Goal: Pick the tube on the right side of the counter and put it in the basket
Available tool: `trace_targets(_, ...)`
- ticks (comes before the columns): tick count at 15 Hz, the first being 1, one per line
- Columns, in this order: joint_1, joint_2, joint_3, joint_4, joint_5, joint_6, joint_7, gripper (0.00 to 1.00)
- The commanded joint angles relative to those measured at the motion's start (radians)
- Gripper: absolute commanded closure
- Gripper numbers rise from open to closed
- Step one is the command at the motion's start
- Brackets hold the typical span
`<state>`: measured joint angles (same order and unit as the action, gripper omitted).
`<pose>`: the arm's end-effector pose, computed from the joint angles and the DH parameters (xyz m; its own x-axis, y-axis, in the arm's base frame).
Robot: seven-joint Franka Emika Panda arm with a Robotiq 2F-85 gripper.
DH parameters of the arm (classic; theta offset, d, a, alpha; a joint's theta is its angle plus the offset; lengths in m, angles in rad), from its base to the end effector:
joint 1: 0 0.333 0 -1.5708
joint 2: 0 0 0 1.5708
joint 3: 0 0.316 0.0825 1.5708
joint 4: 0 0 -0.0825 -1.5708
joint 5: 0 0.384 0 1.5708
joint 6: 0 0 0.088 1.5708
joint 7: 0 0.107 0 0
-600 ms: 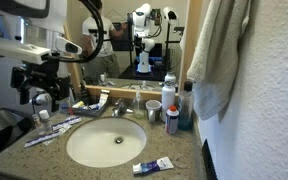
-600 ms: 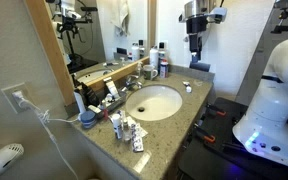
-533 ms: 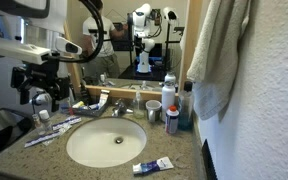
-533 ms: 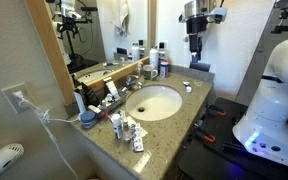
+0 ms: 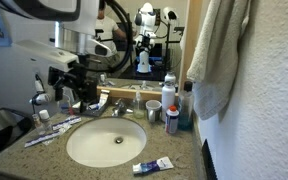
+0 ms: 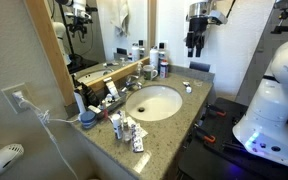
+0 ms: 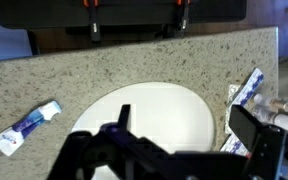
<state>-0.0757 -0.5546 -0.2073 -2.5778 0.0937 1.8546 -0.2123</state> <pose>0.3430 -0.0917 0.4283 0.9895 -0.0488 -0.1359 -0.0788 -0.9712 -0.2248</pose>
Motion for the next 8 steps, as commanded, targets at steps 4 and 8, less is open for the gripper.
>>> trace_targets(4, -0.124, 0.278, -0.071, 0.128, 0.015, 0.241, 0.122, 0.0)
trace_targets(8, -0.154, 0.438, -0.079, 0.145, 0.057, 0.464, 0.237, 0.0)
